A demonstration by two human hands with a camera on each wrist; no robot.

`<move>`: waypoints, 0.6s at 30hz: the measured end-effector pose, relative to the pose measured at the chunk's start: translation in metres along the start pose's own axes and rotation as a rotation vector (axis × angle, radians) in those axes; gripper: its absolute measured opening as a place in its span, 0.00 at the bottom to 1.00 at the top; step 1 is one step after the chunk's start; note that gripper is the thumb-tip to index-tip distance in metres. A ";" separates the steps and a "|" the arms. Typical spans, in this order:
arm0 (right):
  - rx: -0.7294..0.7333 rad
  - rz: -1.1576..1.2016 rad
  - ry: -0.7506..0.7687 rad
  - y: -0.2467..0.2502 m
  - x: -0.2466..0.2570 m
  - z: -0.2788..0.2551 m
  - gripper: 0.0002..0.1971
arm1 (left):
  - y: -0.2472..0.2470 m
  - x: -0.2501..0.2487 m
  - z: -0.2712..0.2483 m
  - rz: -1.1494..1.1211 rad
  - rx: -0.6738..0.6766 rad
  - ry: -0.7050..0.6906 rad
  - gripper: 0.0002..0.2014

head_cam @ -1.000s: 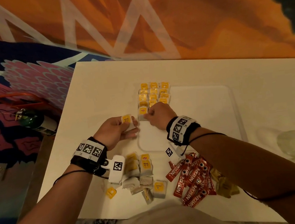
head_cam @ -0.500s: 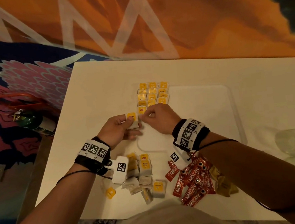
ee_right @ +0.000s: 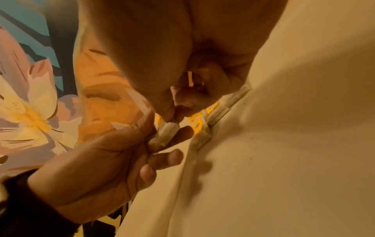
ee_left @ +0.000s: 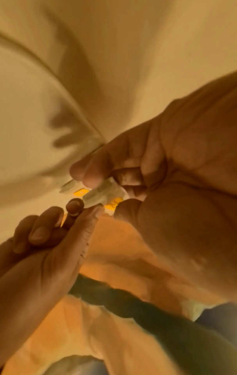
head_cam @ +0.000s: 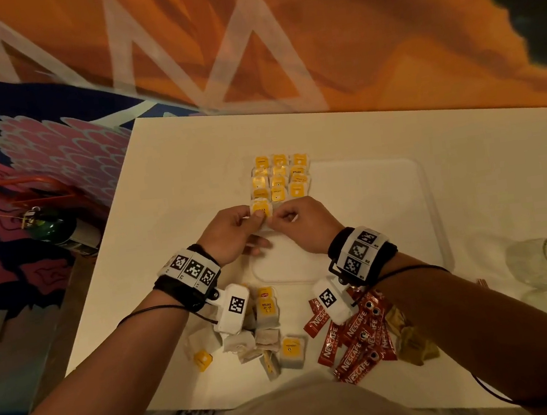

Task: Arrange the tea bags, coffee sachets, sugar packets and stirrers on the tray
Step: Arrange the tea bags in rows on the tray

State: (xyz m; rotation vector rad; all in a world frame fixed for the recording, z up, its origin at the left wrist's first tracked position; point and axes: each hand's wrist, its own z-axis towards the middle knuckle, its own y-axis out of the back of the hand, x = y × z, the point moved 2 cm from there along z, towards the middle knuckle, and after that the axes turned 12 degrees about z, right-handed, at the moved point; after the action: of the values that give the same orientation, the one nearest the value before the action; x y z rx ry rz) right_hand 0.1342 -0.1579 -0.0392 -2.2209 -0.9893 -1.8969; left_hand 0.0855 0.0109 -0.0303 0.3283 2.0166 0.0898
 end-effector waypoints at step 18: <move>-0.104 -0.239 -0.188 0.016 -0.025 0.022 0.13 | 0.022 0.012 0.047 0.841 -0.180 -0.110 0.05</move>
State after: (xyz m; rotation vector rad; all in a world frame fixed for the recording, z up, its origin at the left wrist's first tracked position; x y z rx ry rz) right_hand 0.1603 -0.1711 -0.0612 -2.4778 -1.2634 -1.8956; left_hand 0.1261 0.0312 -0.0575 1.0180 1.6266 0.7509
